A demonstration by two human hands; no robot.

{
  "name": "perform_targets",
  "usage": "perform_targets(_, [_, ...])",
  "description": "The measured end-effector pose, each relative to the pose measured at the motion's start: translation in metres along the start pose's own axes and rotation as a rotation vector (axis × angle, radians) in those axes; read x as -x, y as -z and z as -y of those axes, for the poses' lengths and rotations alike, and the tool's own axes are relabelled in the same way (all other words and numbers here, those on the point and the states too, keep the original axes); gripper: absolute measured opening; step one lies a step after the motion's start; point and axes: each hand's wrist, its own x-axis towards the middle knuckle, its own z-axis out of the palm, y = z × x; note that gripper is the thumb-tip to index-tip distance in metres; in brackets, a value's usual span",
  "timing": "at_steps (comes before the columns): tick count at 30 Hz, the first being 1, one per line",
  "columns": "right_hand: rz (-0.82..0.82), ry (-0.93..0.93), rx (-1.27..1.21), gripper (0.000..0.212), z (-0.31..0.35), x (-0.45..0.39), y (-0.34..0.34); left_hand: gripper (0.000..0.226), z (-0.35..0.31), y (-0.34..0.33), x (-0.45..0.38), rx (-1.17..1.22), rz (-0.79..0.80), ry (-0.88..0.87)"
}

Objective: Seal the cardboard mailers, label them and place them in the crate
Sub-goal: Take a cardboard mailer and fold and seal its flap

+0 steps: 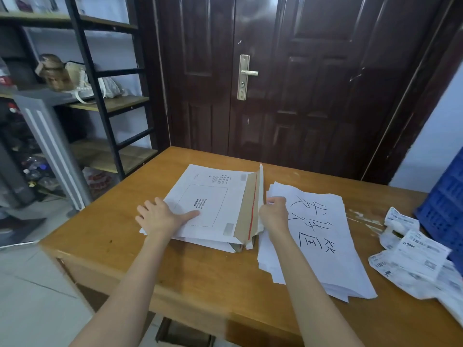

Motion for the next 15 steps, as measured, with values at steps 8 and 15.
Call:
perform_targets(8, [-0.004,-0.105,-0.002,0.028,-0.007,-0.007,0.006,0.119,-0.004,0.004,0.004,0.028,0.05,-0.078])
perform_targets(15, [0.099,-0.179,-0.159,0.021,0.001,-0.004,0.033,0.072,-0.018,0.012,0.007,0.572,0.144,0.014])
